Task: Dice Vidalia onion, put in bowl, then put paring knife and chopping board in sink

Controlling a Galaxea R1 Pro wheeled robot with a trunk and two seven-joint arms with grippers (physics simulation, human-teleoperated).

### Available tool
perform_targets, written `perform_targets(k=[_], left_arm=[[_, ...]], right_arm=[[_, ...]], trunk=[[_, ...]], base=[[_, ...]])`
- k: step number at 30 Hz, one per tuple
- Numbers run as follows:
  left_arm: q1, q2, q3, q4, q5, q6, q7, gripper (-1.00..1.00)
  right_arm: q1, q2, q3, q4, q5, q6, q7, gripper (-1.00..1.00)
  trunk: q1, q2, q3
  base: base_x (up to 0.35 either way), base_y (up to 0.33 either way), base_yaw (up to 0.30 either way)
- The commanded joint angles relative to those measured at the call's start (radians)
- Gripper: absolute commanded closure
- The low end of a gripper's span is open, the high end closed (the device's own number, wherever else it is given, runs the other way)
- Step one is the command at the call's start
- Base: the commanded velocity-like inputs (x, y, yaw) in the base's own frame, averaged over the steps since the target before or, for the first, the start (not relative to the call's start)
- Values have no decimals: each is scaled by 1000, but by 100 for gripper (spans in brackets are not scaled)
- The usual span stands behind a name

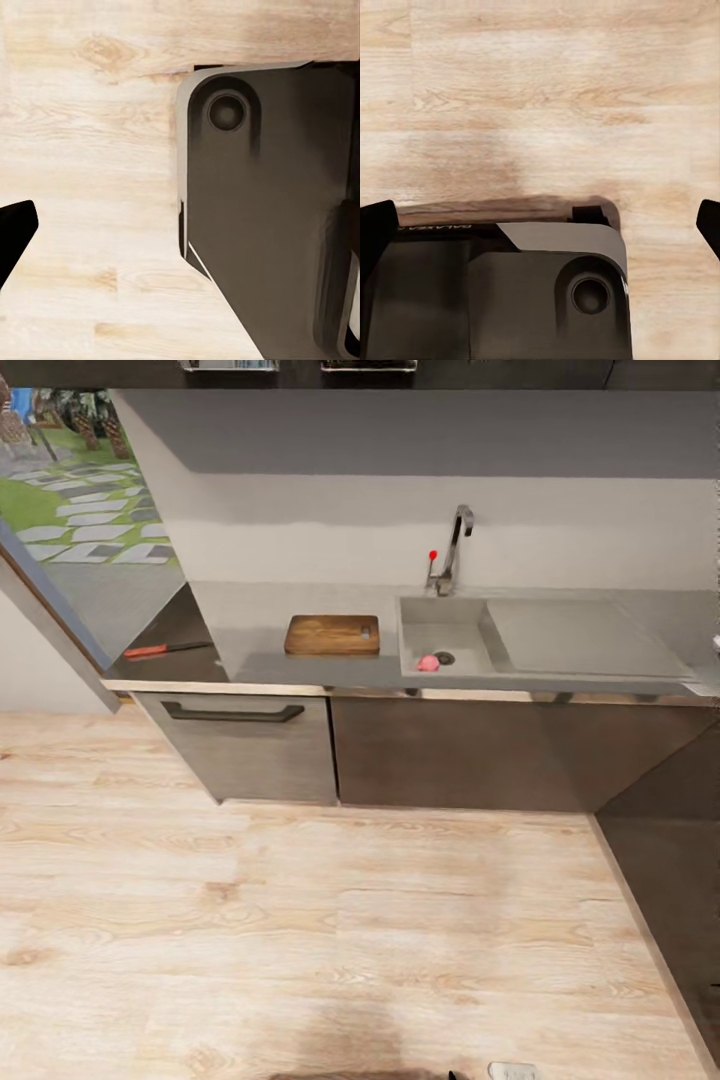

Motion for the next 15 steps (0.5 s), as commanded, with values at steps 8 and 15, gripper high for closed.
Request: perform_targets(k=[8, 15], left_arm=[[0, 0, 1, 2, 2, -3, -1, -100], [-1, 0, -1, 2, 2, -3, -1, -100]], right_arm=[[-1, 0, 4, 1, -11, -4, 6, -100], [-1, 0, 4, 1, -11, -4, 6, -100]], trunk=[[1, -1, 11], [1, -1, 22]], base=[[0, 0, -71], [0, 0, -71]])
